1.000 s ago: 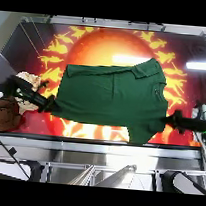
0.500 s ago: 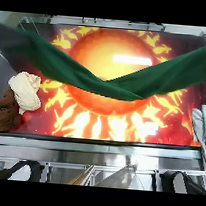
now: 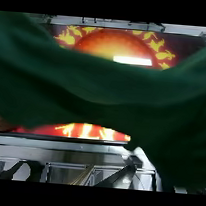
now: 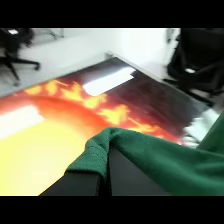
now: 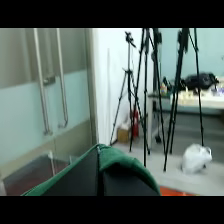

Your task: Fold the shirts.

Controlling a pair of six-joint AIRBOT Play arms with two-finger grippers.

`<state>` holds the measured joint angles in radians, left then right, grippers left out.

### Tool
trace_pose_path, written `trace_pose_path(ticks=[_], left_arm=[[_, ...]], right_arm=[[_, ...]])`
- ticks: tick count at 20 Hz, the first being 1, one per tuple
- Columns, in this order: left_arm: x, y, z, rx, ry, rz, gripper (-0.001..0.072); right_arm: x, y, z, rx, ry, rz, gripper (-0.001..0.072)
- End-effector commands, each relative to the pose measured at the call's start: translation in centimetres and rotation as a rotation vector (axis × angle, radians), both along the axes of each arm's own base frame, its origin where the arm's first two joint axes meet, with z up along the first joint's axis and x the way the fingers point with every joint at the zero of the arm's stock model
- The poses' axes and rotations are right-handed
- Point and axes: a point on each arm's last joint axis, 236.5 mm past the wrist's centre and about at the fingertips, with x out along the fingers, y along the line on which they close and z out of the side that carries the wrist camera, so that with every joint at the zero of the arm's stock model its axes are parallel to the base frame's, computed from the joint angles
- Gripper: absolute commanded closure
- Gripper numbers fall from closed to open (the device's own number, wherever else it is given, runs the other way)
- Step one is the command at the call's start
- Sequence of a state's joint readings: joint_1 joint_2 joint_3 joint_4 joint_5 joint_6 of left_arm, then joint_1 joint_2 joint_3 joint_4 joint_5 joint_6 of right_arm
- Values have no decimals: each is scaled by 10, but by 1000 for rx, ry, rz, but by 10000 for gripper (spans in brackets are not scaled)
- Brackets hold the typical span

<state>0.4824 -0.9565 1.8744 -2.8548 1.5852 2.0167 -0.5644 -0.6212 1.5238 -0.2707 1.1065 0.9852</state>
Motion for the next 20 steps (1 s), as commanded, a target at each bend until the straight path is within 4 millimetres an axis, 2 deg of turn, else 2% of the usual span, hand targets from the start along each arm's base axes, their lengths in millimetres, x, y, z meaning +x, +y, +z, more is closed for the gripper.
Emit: trace_pose_path(ticks=[1,3,4,7,9,11,13,14,16,17,18,20], left_arm=[[42,-13,-42,-106,216,-122,688],[79,-26,-76,-151,336,-190,688],[100,-30,-99,-154,405,-204,688],[153,-46,-188,-118,628,-234,688],[187,-51,-255,-122,774,-233,688],[221,-36,-313,-162,881,-175,689],[259,1,-369,-252,983,-47,689],[274,21,-393,-307,1033,27,688],[293,48,-434,-379,1093,124,689],[298,55,-450,-389,1111,148,689],[304,57,-466,-391,1126,157,689],[317,61,-484,-407,1147,165,689]], right_arm=[[49,-19,-44,-16,184,53,695],[92,-37,-88,12,306,80,695],[114,-43,-116,19,373,96,695],[179,-53,-210,53,552,132,695],[222,-66,-278,83,671,123,696],[259,-84,-337,125,756,87,696],[289,-106,-395,159,829,35,696],[299,-113,-419,170,861,25,696],[320,-119,-455,228,910,34,696],[329,-119,-465,268,919,44,696],[340,-119,-475,311,917,56,696],[358,-120,-488,403,915,73,696]])
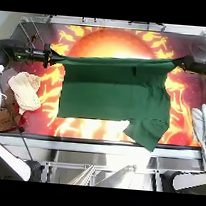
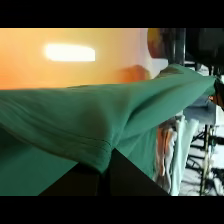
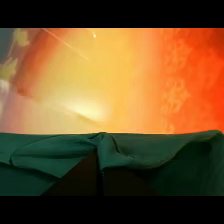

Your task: Fold the shirts.

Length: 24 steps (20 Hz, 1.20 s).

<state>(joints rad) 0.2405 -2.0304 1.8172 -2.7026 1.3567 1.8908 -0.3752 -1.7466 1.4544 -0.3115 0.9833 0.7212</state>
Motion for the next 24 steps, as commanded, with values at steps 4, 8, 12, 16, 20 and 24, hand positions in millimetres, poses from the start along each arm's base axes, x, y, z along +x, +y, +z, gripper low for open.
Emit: trace_pose_path(ticks=[4,8,12,16,20,24], left_arm=[[43,15,-55,-9,50,55,689],[23,10,-84,-26,139,29,692],[-25,16,-122,51,279,-87,692],[-38,5,-150,124,324,-113,692],[-40,-6,-137,119,311,-160,66],[-51,4,-85,89,359,-232,0]], right_arm=[[40,-5,-57,175,42,-45,695],[18,4,-82,131,110,54,696],[-13,-7,-100,102,219,125,696],[-34,-5,-128,32,322,168,695],[-34,-7,-126,41,333,156,344],[-58,-24,-73,86,327,182,345]])
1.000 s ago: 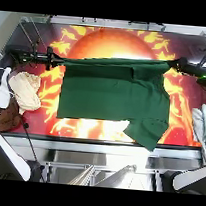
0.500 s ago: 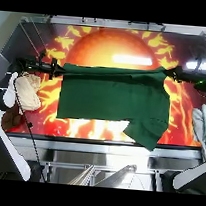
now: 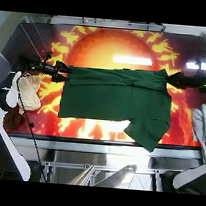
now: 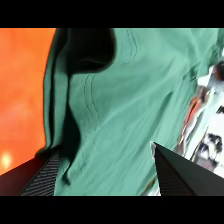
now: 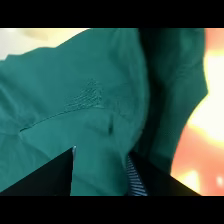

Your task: Fold the shirts.

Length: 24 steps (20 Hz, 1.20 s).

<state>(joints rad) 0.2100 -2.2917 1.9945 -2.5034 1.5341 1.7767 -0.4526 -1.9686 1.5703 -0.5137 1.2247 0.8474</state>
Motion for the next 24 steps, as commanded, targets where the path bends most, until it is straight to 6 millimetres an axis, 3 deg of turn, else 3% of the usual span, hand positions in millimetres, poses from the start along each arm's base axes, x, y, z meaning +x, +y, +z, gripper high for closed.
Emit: trace_pose_path(ticks=[1,3,6,8,11,15,19,23,24], left_arm=[[-26,12,39,-13,91,-69,1],[-50,21,54,-14,137,-83,19],[-100,46,57,115,190,-106,18],[-113,55,70,115,153,-81,18],[-147,63,87,130,179,-56,19],[-226,95,50,393,294,-65,18],[-262,76,3,411,313,-27,19],[-255,24,-30,281,276,-19,19],[-251,13,-34,245,269,-19,184]], right_arm=[[-36,-6,40,45,42,67,346],[-69,-16,51,27,129,101,349],[-109,-20,69,55,171,83,350],[-135,-17,71,64,183,39,351],[-183,4,51,102,264,-27,351],[-230,35,13,97,333,-110,350],[-230,54,24,158,233,-149,350],[-231,59,44,143,177,-133,350],[-231,59,49,137,162,-134,350]])
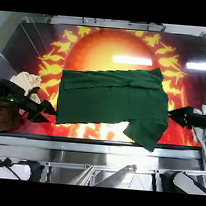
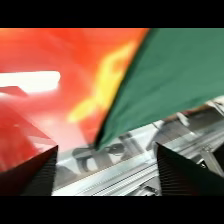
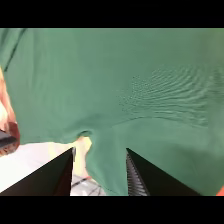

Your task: Fold the shirts.

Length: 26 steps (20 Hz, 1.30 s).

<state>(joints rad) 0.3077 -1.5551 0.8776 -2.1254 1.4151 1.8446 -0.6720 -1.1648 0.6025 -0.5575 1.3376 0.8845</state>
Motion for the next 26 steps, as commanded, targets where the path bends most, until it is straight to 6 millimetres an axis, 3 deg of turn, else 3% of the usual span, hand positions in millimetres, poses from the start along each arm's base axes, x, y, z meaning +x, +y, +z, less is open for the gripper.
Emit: trace_pose_path(ticks=[1,2,4,5,6,8,11,13,15,18,22,26], left_arm=[[14,-32,-29,-60,-69,29,343],[17,-40,-28,-90,-73,14,410],[23,-49,-26,-109,-76,-14,421],[25,-52,-25,-113,-80,-31,594],[28,-54,-23,-114,-90,-45,694],[35,-53,-17,-106,-118,-51,692],[36,-48,-14,-101,-127,-39,691],[34,-43,-17,-105,-120,-18,691],[28,-40,-20,-108,-106,-5,691],[24,-37,-22,-113,-101,1,691],[25,-37,-22,-112,-103,1,691],[25,-37,-22,-111,-104,1,691]], right_arm=[[0,5,19,-17,-67,-9,350],[2,5,25,-23,-89,-15,350],[2,5,33,-20,-93,-35,348],[1,5,33,-12,-71,-50,348],[-2,5,31,0,-27,-69,346],[-20,-4,7,-53,115,-88,346],[-66,-35,-39,-223,399,-127,342],[-81,-38,-55,-249,465,-147,183],[-81,-28,-69,-207,467,-192,231],[-83,-10,-85,-130,463,-244,249],[-94,-1,-101,-93,516,-254,253],[-56,6,-95,14,388,-295,279]])
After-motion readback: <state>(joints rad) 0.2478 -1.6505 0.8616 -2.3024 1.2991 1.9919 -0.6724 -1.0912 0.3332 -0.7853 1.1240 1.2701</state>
